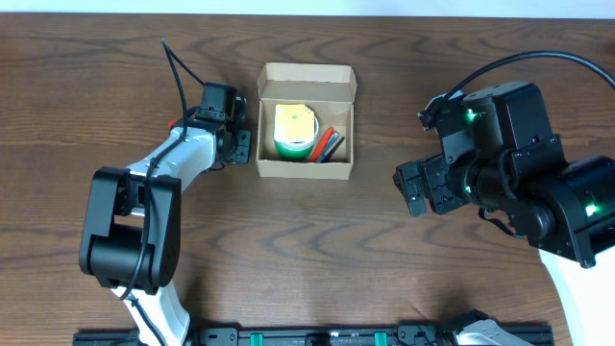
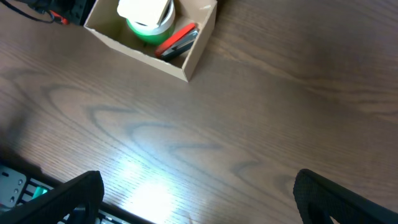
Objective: Pack container
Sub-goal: 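Move left gripper to the correction tape and grasp it, then carry correction tape into the box and open the left gripper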
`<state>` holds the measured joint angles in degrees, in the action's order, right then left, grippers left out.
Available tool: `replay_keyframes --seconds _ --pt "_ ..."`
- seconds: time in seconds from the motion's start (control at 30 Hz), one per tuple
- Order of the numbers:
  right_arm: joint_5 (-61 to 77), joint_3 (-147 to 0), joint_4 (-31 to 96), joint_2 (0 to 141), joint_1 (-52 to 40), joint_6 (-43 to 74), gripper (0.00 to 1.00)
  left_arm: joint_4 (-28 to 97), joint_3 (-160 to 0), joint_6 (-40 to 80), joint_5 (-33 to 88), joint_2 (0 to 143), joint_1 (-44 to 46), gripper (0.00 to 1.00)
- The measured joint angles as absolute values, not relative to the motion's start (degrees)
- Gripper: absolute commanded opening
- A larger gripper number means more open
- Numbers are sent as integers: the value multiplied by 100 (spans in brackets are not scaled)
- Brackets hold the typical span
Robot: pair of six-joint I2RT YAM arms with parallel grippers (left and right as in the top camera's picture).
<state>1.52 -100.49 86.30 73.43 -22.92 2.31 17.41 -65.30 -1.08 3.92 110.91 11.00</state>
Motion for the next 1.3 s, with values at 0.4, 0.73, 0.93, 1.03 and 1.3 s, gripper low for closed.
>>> replay_keyframes --seconds 0.4,0.73,0.93,1.03,1.3 --pt "152 -10049 8630 7343 -2292 231 99 2099 -6674 132 298 11089 1092 24" --pt "152 -10049 8630 7343 -2292 231 99 2543 -7196 764 174 9824 1083 19" --pt "152 -10049 8630 7343 -2292 231 99 2377 -7317 1540 189 8862 1785 23" --pt "152 -10049 8630 7343 -2292 231 99 2206 -7325 1903 237 8888 2425 23" --pt "150 -10049 8630 7343 -2292 231 99 1579 -7323 2746 128 9598 3664 27"
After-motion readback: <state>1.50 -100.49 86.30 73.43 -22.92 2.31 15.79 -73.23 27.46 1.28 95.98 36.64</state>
